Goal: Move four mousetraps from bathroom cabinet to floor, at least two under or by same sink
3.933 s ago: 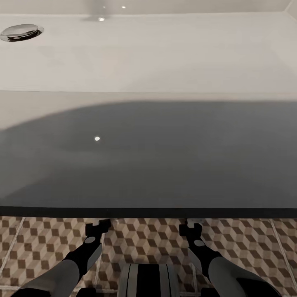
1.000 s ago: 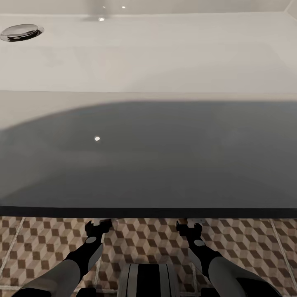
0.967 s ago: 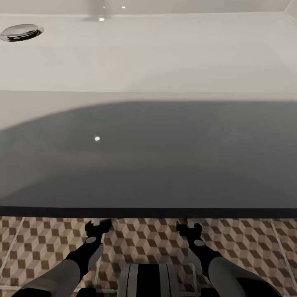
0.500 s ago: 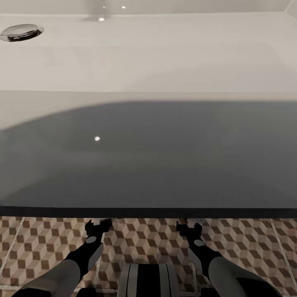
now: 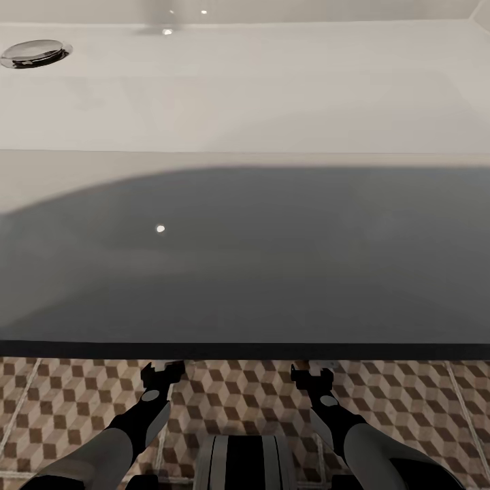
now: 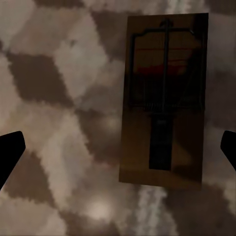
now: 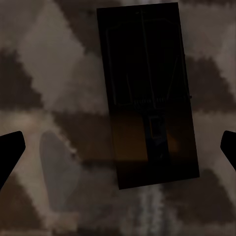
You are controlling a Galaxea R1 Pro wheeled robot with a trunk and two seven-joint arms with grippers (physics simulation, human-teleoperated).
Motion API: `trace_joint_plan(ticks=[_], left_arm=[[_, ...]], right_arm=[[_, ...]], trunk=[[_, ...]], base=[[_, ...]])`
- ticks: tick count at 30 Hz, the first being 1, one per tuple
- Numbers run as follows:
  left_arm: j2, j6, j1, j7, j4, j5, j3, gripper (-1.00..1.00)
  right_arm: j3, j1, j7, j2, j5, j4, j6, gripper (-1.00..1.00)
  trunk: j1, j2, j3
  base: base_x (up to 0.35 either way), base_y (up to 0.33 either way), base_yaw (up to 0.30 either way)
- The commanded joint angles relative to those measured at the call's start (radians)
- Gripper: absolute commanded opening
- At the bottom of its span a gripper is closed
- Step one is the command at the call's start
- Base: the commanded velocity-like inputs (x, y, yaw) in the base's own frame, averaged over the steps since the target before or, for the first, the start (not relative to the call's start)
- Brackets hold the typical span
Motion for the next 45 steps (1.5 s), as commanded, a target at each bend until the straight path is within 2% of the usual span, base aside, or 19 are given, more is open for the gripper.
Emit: trace_joint_plan(ticks=[1,14,45], left_arm=[[0.0,-0.004,-0.001,0.005,0.001,0.01,-0.009,1.0],[0.0,-0.004,0.0,0.008,-0.016,0.011,-0.007,1.0],[0.0,-0.004,0.0,0.012,-0.034,0.009,-0.003,1.0]], right_arm=[[-0.008,0.0,-0.003,0.001,0.011,0.001,-0.003,1.0],[-0.008,0.0,-0.003,0.001,0.011,0.001,-0.003,1.0],[-0.008,0.0,-0.003,0.001,0.011,0.001,-0.004,1.0]], trunk=[[0.0,0.0,0.0],[0.0,0.0,0.0],[0.0,0.0,0.0]], base=[[0.0,0.0,0.0],[-0.115,0.0,0.0],[-0.337,0.0,0.0]])
